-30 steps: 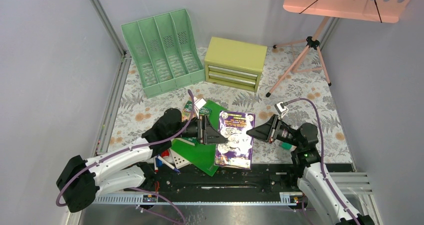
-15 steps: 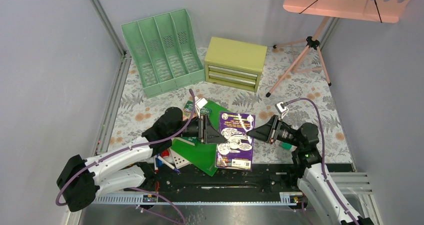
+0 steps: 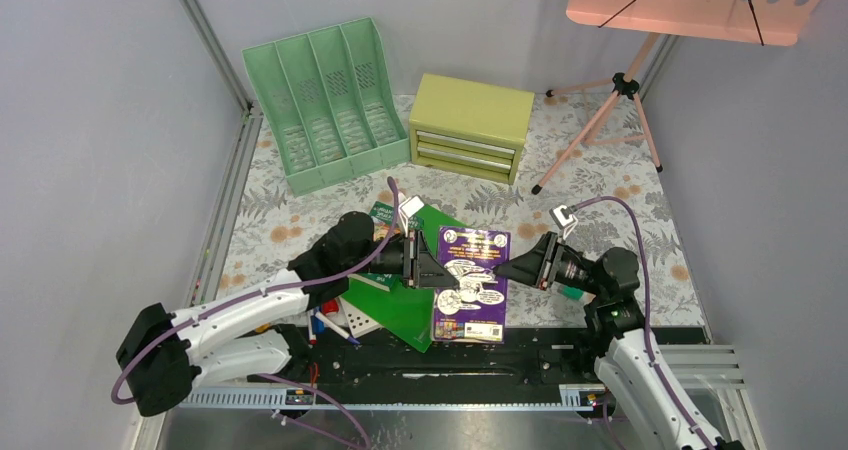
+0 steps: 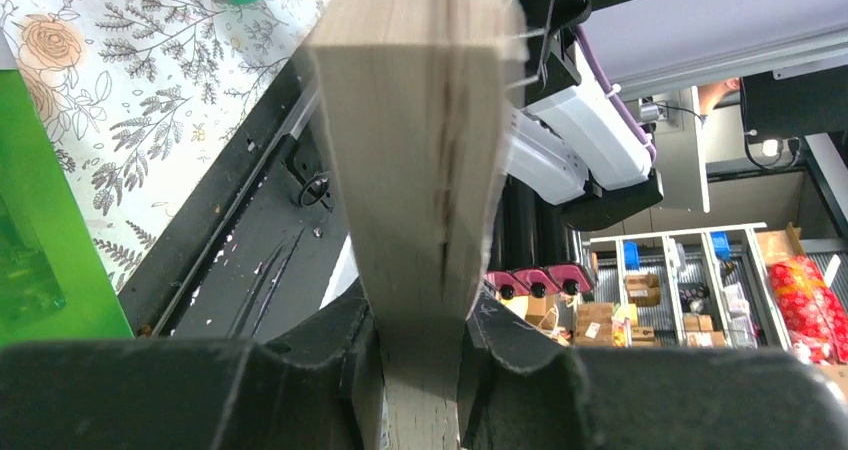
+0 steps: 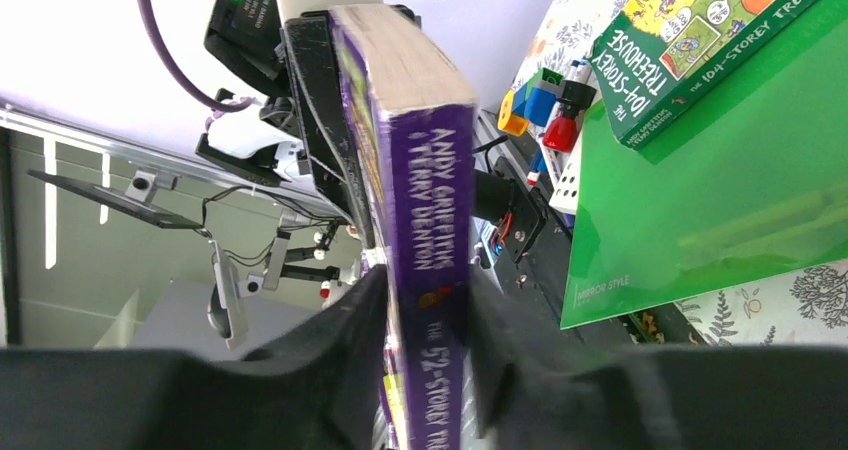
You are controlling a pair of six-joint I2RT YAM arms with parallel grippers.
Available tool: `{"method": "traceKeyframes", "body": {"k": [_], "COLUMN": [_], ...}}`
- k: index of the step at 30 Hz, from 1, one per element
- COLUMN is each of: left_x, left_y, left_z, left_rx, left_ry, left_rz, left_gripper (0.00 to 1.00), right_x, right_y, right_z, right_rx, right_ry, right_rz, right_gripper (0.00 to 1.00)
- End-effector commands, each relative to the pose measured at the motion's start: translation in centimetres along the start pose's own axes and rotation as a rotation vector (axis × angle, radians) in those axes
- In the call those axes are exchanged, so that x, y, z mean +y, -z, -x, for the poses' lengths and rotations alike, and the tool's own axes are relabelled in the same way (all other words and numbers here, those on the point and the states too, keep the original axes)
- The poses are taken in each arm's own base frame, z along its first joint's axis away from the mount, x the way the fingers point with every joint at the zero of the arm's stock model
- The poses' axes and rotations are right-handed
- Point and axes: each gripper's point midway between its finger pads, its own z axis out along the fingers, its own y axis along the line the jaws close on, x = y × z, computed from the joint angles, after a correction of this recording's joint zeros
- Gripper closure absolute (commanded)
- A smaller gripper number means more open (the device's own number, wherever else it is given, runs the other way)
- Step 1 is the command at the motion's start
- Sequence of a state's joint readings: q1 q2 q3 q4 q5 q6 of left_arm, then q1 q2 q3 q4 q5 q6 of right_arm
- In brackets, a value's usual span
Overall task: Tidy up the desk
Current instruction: Pick up the book from the center of the board.
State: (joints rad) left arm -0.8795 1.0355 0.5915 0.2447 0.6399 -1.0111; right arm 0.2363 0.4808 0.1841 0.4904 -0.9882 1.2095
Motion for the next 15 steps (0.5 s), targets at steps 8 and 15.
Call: {"method": "traceKeyframes", "body": {"k": [8,15], "left_x": [-5.0,-7.4], "left_y": [4.9,7.1], "left_z": [5.5,5.9], "left_rx": [-0.352,-0.440], "left_ry": [-0.167,-0.187], "left_rz": [0.064,-0.015], "left_gripper": [1.00,1.00], "right_x": [1.8,3.3], "right_y": [0.2,-0.3], "right_z": [0.5,0.4], "right_rx": [-0.039,-0.019], "right_ry": [0.061,0.045], "right_rz": [0.035,0.096], "right_gripper": [0.01,0.01]}}
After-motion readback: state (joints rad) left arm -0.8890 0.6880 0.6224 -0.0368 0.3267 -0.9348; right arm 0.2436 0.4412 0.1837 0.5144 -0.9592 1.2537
